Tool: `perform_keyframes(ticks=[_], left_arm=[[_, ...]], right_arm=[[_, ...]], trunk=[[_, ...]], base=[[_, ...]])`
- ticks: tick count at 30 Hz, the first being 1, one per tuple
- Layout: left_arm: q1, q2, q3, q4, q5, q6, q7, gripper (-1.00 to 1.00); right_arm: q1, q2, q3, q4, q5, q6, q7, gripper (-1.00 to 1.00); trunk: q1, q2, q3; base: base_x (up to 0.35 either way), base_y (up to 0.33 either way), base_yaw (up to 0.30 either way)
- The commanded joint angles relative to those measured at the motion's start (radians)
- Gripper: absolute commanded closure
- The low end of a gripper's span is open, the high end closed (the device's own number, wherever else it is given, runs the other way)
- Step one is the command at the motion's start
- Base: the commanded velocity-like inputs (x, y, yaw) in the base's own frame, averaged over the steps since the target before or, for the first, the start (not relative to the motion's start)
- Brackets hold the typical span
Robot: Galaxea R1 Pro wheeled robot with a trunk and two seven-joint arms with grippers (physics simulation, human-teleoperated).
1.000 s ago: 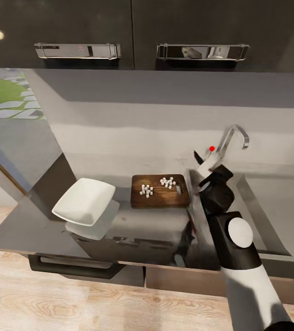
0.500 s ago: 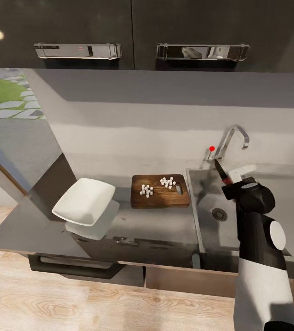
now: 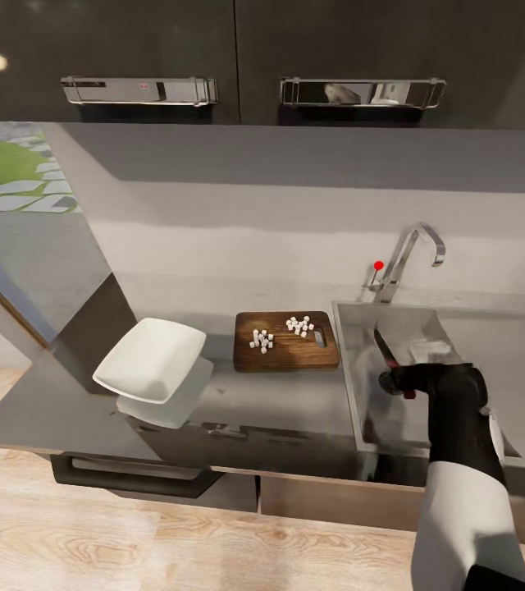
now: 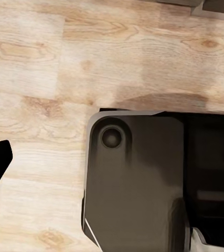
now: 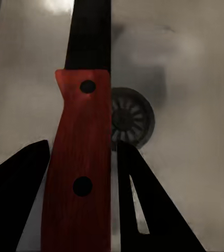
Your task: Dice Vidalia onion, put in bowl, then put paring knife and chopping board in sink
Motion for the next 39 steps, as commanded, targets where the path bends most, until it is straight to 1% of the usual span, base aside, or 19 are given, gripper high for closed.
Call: perform_keyframes(ticks=[1, 2, 3, 4, 5, 6, 7, 8, 10, 12, 17, 22, 26, 29, 31, 32, 39], left_arm=[[0.000, 0.000, -0.003, -0.001, 0.006, -0.001, 0.004, -1.00], [0.000, 0.000, -0.003, -0.001, 0.006, -0.001, 0.004, -1.00], [0.000, 0.000, -0.003, -0.001, 0.006, -0.001, 0.004, -1.00], [0.000, 0.000, -0.003, -0.001, 0.006, -0.001, 0.004, -1.00], [0.000, 0.000, -0.003, -0.001, 0.006, -0.001, 0.004, -1.00], [0.000, 0.000, -0.003, -0.001, 0.006, -0.001, 0.004, -1.00], [0.000, 0.000, -0.003, -0.001, 0.006, -0.001, 0.004, -1.00], [0.000, 0.000, -0.003, -0.001, 0.006, -0.001, 0.004, -1.00], [0.000, 0.000, -0.003, -0.001, 0.006, -0.001, 0.004, -1.00], [0.000, 0.000, -0.003, -0.001, 0.006, -0.001, 0.004, -1.00], [0.000, 0.000, -0.002, -0.001, 0.006, -0.001, 0.004, -1.00], [0.000, 0.000, -0.003, -0.001, 0.006, -0.001, 0.004, -1.00], [0.000, 0.000, -0.002, -0.002, 0.006, -0.001, 0.004, -1.00], [0.000, 0.001, -0.003, -0.003, 0.006, -0.001, 0.004, -1.00], [0.000, 0.001, -0.002, -0.004, 0.006, -0.001, 0.004, -1.00], [0.000, 0.001, -0.002, -0.004, 0.006, -0.001, 0.004, -1.00], [0.000, 0.000, -0.003, -0.004, 0.006, -0.001, 0.004, -1.00]], right_arm=[[-0.001, 0.002, -0.029, 0.024, 0.008, -0.024, 0.009, 1.00], [-0.001, 0.002, -0.057, 0.055, 0.006, -0.049, 0.006, 1.00], [-0.001, 0.003, -0.070, 0.072, -0.002, -0.059, 0.002, 1.00], [-0.001, 0.003, -0.084, 0.097, -0.032, -0.069, -0.015, 1.00], [-0.001, 0.002, -0.094, 0.122, -0.082, -0.079, -0.048, 1.00], [-0.001, 0.000, -0.099, 0.146, -0.139, -0.102, -0.096, 1.00], [-0.001, -0.001, -0.101, 0.165, -0.173, -0.127, -0.132, 1.00], [-0.001, -0.002, -0.102, 0.199, -0.210, -0.168, -0.183, 1.00], [-0.001, -0.004, -0.104, 0.259, -0.237, -0.231, -0.240, 1.00], [-0.001, -0.004, -0.105, 0.294, -0.247, -0.276, -0.265, 1.00], [-0.001, -0.003, -0.105, 0.329, -0.250, -0.307, -0.281, 1.00], [-0.001, -0.005, -0.117, 0.377, -0.250, -0.381, -0.319, 1.00], [-0.001, -0.010, -0.120, 0.406, -0.253, -0.392, -0.333, 1.00], [-0.001, -0.011, -0.121, 0.412, -0.272, -0.393, -0.334, 1.00], [-0.001, -0.012, -0.121, 0.412, -0.276, -0.394, -0.335, 1.00], [-0.001, -0.012, -0.121, 0.413, -0.277, -0.394, -0.335, -1.00], [-0.001, -0.012, -0.121, 0.408, -0.277, -0.394, -0.334, -1.00]], trunk=[[0.001, -0.002, -0.002], [0.001, -0.002, -0.002], [0.001, -0.002, -0.002], [0.001, -0.002, -0.002], [0.001, -0.002, -0.002], [0.001, -0.002, -0.002], [0.001, -0.002, -0.002], [0.001, -0.002, -0.002], [0.001, -0.002, -0.002], [0.001, -0.002, -0.002], [0.001, -0.002, -0.002], [0.001, -0.002, -0.002], [0.001, -0.002, -0.002], [0.001, -0.002, -0.002], [0.001, -0.002, -0.002], [0.001, -0.002, -0.002], [0.001, -0.002, -0.002]], base=[[0.000, 0.000, 0.000], [0.000, 0.000, 0.000], [0.000, 0.000, 0.000], [0.000, 0.000, 0.000], [0.000, 0.000, 0.000], [0.000, 0.000, 0.000], [0.000, 0.000, 0.000], [0.000, 0.000, 0.000], [0.000, 0.000, 0.000], [0.000, 0.000, 0.000], [0.000, 0.000, 0.000], [0.000, 0.000, 0.000], [0.000, 0.000, 0.000], [0.000, 0.000, 0.000], [0.000, 0.000, 0.000], [0.000, 0.000, 0.000], [0.000, 0.000, 0.000]])
